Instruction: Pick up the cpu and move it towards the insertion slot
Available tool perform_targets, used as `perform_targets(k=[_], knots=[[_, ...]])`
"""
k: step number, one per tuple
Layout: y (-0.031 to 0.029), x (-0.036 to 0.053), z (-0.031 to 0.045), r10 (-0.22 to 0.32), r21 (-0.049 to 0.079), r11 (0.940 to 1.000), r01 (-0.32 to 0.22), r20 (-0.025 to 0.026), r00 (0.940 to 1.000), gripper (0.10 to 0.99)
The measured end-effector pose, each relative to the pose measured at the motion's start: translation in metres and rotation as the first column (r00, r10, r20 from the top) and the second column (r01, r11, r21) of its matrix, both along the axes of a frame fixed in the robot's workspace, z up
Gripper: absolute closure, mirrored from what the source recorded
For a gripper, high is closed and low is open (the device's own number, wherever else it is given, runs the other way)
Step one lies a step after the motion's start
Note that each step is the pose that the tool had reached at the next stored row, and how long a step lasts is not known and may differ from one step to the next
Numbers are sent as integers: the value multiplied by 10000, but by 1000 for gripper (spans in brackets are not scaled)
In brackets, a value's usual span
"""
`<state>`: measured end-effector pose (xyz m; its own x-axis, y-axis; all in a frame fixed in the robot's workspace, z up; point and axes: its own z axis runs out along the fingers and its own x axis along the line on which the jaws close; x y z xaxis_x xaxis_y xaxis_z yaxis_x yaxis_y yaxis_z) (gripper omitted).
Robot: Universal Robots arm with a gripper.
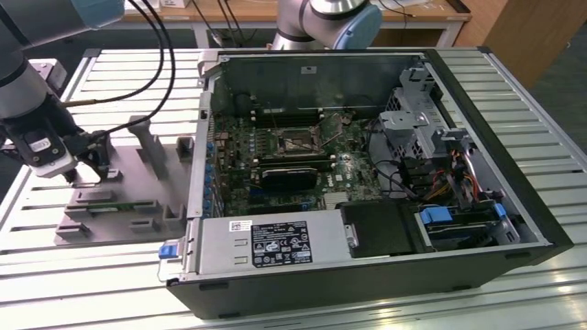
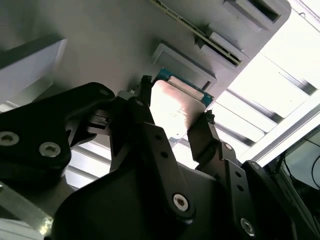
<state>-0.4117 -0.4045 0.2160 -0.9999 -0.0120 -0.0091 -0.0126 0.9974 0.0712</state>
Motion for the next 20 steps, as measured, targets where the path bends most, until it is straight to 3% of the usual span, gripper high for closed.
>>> perform_targets(k=[20], knots=[[1,0,464,0,-1,10000,0,2,10000,549]])
